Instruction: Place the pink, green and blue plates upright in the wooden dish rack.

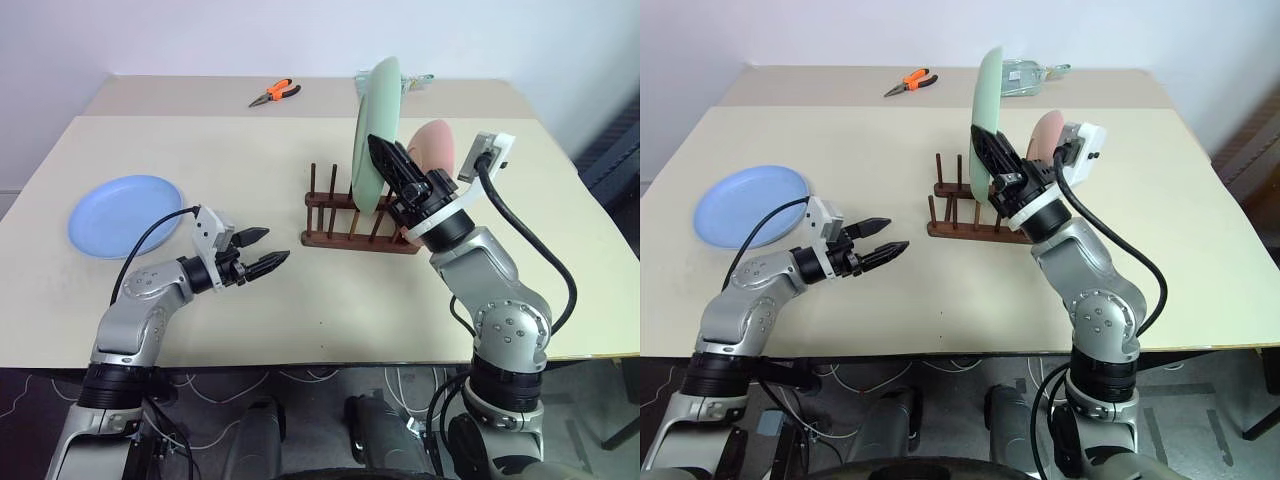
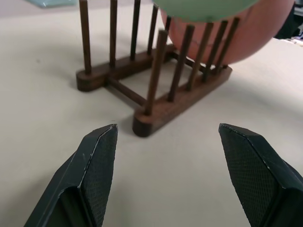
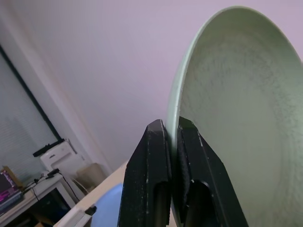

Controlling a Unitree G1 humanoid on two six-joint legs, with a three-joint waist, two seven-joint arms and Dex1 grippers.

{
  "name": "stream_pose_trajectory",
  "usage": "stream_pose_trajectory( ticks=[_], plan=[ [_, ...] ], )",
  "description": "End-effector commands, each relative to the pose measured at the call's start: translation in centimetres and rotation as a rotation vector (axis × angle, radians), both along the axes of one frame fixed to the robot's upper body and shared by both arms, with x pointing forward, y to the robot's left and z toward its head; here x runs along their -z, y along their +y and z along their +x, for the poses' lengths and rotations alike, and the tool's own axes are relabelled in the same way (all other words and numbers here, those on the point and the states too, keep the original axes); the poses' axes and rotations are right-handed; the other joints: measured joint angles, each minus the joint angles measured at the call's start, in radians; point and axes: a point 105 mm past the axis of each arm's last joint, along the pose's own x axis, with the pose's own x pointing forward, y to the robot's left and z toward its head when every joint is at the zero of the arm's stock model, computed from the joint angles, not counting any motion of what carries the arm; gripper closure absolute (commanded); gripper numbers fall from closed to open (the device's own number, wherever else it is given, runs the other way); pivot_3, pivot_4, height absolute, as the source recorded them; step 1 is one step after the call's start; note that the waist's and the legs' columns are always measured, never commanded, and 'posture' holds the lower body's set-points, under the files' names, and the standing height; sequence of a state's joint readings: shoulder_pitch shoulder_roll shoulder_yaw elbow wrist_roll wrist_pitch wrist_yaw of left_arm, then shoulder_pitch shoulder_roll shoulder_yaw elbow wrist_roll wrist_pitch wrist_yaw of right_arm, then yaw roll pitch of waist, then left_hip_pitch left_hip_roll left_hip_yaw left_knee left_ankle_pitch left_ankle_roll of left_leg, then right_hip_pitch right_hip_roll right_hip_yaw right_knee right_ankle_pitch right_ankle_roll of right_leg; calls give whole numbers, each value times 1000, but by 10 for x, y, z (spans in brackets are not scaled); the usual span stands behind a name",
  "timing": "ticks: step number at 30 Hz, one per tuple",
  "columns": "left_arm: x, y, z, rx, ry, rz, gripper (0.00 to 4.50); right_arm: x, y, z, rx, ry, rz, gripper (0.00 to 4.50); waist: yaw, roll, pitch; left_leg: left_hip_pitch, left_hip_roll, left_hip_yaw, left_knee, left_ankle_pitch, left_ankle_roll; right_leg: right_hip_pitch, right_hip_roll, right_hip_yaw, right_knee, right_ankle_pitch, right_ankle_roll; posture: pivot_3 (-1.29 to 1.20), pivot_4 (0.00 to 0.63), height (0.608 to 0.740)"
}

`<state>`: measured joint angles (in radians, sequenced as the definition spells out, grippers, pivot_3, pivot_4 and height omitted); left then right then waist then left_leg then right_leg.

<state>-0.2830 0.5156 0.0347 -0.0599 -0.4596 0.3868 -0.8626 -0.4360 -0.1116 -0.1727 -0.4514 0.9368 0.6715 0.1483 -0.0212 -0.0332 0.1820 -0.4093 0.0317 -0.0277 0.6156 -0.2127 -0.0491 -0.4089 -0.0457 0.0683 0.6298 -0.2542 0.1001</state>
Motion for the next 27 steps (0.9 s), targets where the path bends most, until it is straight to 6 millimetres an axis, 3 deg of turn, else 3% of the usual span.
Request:
stream_pose_trajectory(
  ticks=[1, 2, 5, 10, 23, 25, 27],
  plan=[
    [-15, 4, 0, -15, -53, -6, 1018, -8, -2, 0, -15, -19, 22, 4500, 0, 0, 0, 0, 0, 0, 0, 0, 0, 0, 0, 0, 0, 0, 0, 0, 150, 732],
    [-14, 4, 0, -17, -51, -5, 1018, -6, -2, 2, -13, -14, 14, 4500, -1, 0, 0, 0, 0, 0, 0, 0, 0, 0, 0, 0, 0, 0, 0, 0, 150, 732],
    [-12, 2, -1, -17, -50, -1, 949, -4, -2, 6, 3, -11, -11, 3534, 0, 0, 0, 0, 0, 0, 0, 0, 0, 0, 0, 0, 0, 0, 0, 0, 150, 732],
    [-11, 1, -2, -21, -49, 0, 949, -15, -7, 13, 119, -96, -134, 984, 0, 1, 1, 0, 0, 0, 0, 0, 0, 0, 0, 0, 0, 0, 0, 0, 150, 732],
    [-8, 15, 3, -93, -36, 32, 949, -41, -8, 14, 231, -278, -358, 984, 1, 1, 1, 0, 0, 1, 0, 0, 0, -1, 0, 1, -1, 0, 0, 0, 150, 732],
    [-11, 28, 11, -169, -48, 30, 949, -52, -9, 13, 289, -381, -455, 442, 1, 1, 1, 0, 0, 1, 0, 0, 0, -1, 0, 1, -1, 0, 0, 0, 150, 732],
    [-20, 58, 26, -351, -80, 1, 138, -59, 1, 8, 299, -521, -629, 0, 0, 2, 1, -1, 0, 1, 0, 0, 0, -1, 0, 1, -1, 0, 0, 0, 150, 732]
  ],
)
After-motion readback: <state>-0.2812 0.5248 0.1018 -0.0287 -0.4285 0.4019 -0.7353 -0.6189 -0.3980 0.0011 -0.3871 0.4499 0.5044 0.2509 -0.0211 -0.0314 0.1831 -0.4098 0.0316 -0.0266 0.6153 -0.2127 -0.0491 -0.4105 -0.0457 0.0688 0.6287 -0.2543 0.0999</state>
